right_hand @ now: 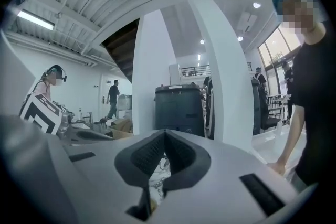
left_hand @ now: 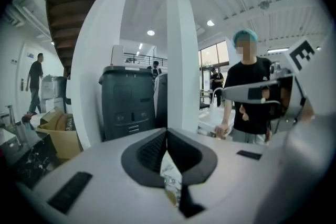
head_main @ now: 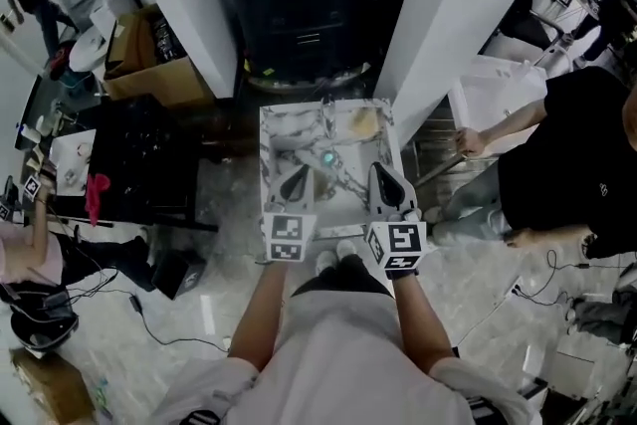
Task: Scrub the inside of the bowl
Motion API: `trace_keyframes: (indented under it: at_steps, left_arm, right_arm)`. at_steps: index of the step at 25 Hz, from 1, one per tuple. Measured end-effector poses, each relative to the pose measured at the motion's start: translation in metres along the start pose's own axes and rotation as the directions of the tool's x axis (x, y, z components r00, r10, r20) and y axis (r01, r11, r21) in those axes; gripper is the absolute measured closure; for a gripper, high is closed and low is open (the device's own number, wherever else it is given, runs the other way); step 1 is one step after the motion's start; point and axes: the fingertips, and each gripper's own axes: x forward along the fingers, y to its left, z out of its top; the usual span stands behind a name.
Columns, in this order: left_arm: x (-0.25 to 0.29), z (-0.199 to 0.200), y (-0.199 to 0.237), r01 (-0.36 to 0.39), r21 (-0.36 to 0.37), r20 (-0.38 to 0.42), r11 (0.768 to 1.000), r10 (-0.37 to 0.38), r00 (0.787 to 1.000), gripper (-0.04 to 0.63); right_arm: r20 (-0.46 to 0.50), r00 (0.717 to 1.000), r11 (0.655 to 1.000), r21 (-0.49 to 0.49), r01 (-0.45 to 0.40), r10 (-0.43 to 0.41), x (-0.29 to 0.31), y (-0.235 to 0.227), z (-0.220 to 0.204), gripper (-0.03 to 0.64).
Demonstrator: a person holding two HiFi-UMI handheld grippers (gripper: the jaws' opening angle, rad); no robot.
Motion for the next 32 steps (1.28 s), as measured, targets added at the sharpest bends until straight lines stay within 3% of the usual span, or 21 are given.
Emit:
trace_keyframes:
  at_steps: [4, 7, 14, 17, 20, 23, 26, 28, 32]
  left_arm:
    - [0.023, -0.049, 0.000, 0.086, 0.040, -0.159, 0.995, -0.079, 0.984, 0.583]
    - [0.041, -0.095, -0.005, 0.172, 0.023, -0.323, 0.985, -0.156, 0.934, 0.583]
    - [0.090, -0.177, -0.027, 0.337, 0.025, -0.562, 0.941, -0.266, 0.783, 0.523]
    - [0.104, -0.211, -0.043, 0.416, 0.012, -0.638, 0.909, -0.313, 0.703, 0.497]
    - [0.120, -0.248, -0.059, 0.479, -0.018, -0.700, 0.878, -0.353, 0.621, 0.420]
    - [0.131, -0.285, -0.069, 0.514, -0.054, -0.750, 0.856, -0.375, 0.546, 0.355]
    - [0.139, -0.321, -0.070, 0.510, -0.087, -0.795, 0.856, -0.368, 0.482, 0.339]
    - [0.142, -0.338, -0.069, 0.494, -0.109, -0.812, 0.863, -0.364, 0.456, 0.339]
    - [0.147, -0.354, -0.071, 0.466, -0.153, -0.816, 0.872, -0.378, 0.438, 0.340]
  right_arm:
    - [-0.038, 0.999, 1.000, 0.012, -0.007, 0.007, 0.016, -0.012, -0.021, 0.609]
    - [-0.067, 0.998, 1.000, 0.028, -0.006, 0.008, 0.026, -0.025, -0.036, 0.609]
    - [-0.141, 0.990, 0.998, 0.066, 0.008, 0.002, 0.043, -0.063, -0.070, 0.609]
    - [-0.168, 0.986, 0.997, 0.081, 0.013, 0.001, 0.050, -0.074, -0.084, 0.609]
    - [-0.197, 0.980, 0.996, 0.093, 0.014, 0.005, 0.060, -0.085, -0.098, 0.609]
    - [-0.233, 0.972, 0.995, 0.100, 0.006, 0.017, 0.068, -0.091, -0.115, 0.609]
    - [-0.289, 0.956, 0.996, 0.093, -0.018, 0.045, 0.080, -0.097, -0.135, 0.609]
    - [-0.332, 0.940, 0.996, 0.067, -0.056, 0.075, 0.092, -0.101, -0.147, 0.609]
    - [-0.411, 0.895, 0.969, -0.093, -0.228, 0.171, 0.132, -0.101, -0.162, 0.607]
